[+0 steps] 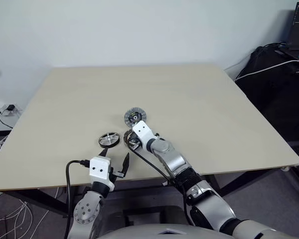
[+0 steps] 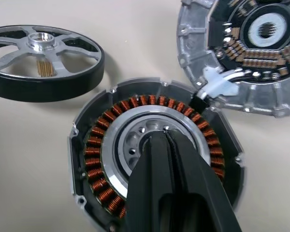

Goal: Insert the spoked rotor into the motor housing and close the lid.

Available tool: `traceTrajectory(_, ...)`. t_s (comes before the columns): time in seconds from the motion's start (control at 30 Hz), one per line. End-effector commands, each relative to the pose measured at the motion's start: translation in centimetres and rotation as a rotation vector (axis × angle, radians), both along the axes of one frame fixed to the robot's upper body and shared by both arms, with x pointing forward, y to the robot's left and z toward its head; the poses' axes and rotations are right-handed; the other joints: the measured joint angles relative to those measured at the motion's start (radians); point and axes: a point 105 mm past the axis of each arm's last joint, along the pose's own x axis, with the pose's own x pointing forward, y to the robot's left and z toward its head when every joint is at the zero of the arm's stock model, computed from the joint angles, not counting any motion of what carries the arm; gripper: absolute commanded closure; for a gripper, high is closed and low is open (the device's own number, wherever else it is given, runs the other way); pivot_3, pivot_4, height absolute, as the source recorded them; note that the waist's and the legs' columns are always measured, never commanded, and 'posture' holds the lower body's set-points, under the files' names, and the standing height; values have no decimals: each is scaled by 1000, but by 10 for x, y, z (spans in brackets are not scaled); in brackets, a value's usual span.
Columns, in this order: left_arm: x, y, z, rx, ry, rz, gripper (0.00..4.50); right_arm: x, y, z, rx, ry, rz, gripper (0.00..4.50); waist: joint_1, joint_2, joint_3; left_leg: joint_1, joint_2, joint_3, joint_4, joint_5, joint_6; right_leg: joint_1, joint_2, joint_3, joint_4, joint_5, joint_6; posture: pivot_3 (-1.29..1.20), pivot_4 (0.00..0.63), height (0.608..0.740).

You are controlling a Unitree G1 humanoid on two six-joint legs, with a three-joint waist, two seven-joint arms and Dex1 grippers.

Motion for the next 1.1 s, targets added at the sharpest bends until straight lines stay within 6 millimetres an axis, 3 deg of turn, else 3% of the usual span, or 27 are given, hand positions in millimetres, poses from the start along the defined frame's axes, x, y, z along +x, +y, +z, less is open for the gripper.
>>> traceTrajectory(0.03,3,0,9,-5,-48,-1,0,3,-4,15,28,-39,-10,4453,1,0,0,0,0,0,0,0,0,0,0,0,0,0,0,0,0,740)
traceTrajectory(0.37,3,3,4,-10,-40,1,0,-4,-14,13,26,-25,-25,4453,2,-1,0,0,0,0,0,0,0,0,0,0,0,0,0,0,0,740)
traceTrajectory(0.53,3,4,3,-9,-43,10,0,-3,-13,28,95,-72,-38,4453,3,-1,1,0,0,0,0,0,0,0,0,0,0,0,0,0,0,740)
traceTrajectory(0.67,3,3,4,-14,-42,13,0,-4,-6,38,148,-92,-30,4453,2,-1,1,0,0,0,0,0,0,0,0,0,0,0,0,0,0,740)
traceTrajectory(1.1,2,3,7,-15,-44,13,0,8,16,39,137,-107,6,4453,2,-2,2,0,0,0,0,0,0,0,0,0,0,0,0,0,0,740)
